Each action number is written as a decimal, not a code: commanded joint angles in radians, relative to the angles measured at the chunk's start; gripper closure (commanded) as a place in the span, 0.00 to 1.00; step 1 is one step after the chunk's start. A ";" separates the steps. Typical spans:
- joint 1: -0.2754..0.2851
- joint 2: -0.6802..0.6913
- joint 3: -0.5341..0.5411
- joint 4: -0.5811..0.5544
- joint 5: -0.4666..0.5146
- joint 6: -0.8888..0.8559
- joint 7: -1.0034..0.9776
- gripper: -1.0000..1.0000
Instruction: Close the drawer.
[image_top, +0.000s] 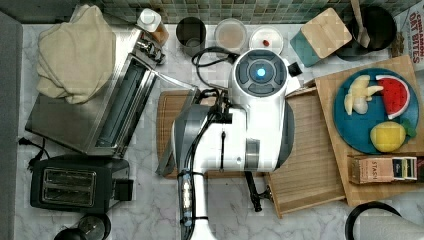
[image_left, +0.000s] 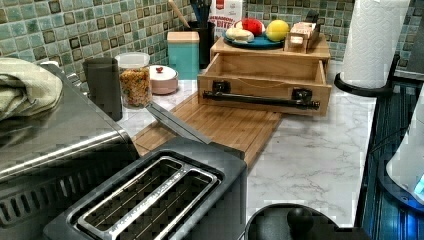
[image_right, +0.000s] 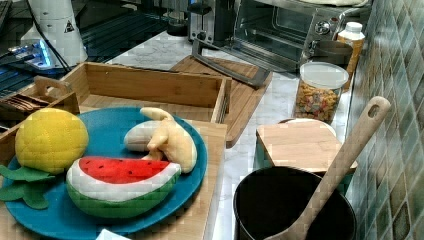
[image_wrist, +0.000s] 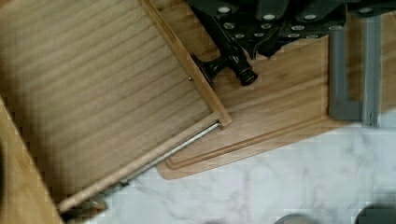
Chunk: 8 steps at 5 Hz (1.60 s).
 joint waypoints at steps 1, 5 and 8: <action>0.049 -0.180 0.059 -0.376 -0.031 0.284 -0.121 1.00; 0.060 -0.260 0.048 -0.687 0.081 0.509 -0.482 1.00; 0.037 -0.295 0.104 -0.818 -0.051 0.588 -0.305 1.00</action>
